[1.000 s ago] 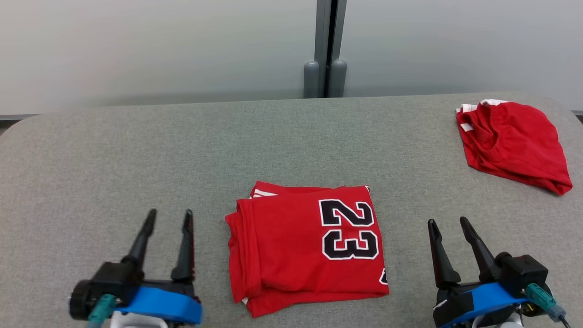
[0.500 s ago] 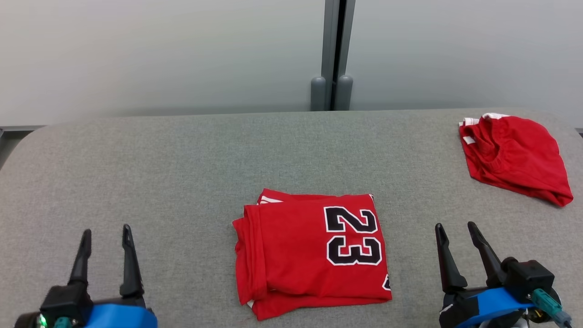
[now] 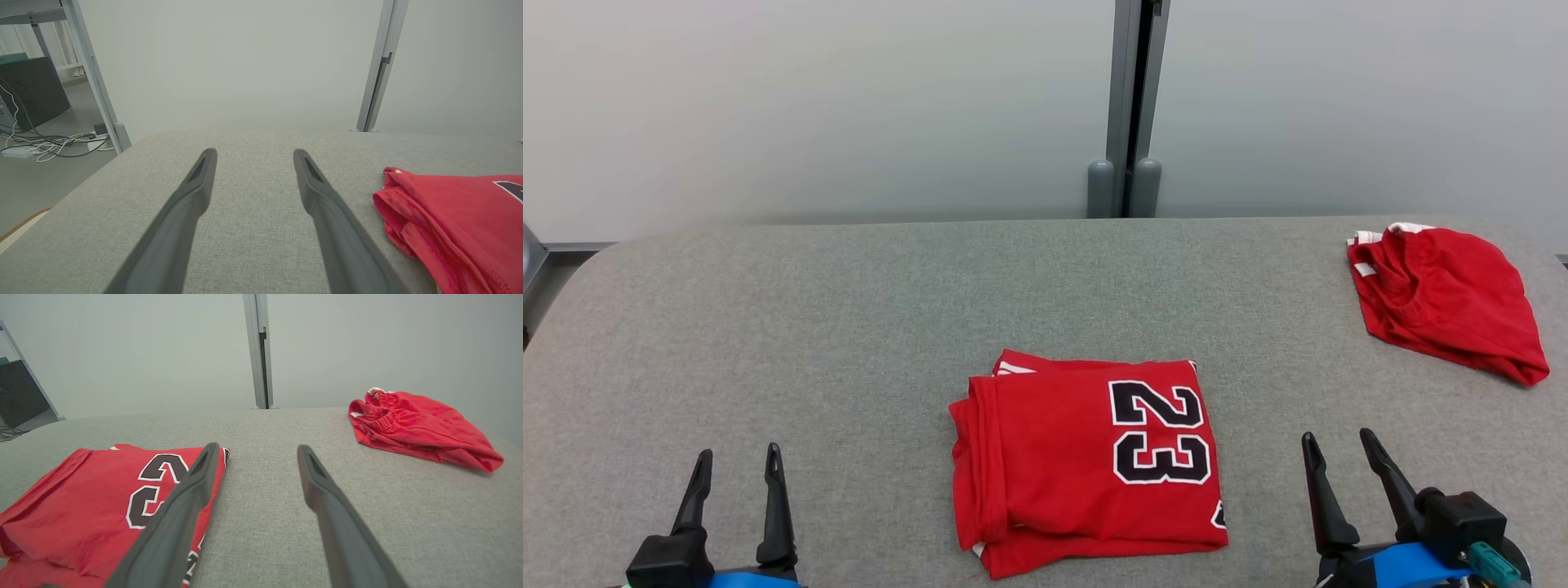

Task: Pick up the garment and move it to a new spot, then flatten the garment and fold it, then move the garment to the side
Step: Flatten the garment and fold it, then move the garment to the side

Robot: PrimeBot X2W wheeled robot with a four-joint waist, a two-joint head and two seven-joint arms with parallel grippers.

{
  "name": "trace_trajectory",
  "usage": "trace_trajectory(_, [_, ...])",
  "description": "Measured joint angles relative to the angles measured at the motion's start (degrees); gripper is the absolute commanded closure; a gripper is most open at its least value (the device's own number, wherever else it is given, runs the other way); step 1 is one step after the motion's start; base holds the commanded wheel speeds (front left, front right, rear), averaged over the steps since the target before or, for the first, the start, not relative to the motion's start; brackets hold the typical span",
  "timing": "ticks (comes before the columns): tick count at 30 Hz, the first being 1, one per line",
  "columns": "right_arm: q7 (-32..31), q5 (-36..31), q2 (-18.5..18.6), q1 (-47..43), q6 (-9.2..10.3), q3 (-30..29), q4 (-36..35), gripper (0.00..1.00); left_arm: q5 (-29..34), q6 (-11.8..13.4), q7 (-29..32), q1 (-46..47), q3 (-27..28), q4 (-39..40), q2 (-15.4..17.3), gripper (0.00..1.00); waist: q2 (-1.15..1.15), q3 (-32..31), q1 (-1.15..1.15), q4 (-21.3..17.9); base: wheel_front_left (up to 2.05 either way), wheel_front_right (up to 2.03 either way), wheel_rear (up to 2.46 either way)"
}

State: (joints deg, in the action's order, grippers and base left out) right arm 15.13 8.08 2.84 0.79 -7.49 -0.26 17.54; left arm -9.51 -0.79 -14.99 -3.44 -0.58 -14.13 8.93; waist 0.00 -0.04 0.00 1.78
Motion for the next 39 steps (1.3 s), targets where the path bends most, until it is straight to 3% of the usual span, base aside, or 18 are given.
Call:
trace_trajectory(31, [0.0,-0.4,0.0,0.5,0.0,0.1,1.9,0.0,2.7,-2.1,0.0,0.1,3.5,-0.9,-1.6,0.0,0.0,0.2,0.0,-0.2,0.0,0.0,0.0])
trace_trajectory(39, [-1.6,-3.0,0.1,9.5,0.0,1.7,2.6,0.0,3.1,-2.3,0.0,0.7,3.8,-0.7,-1.9,0.0,0.0,0.9,0.0,-0.1,0.0,0.0,0.0])
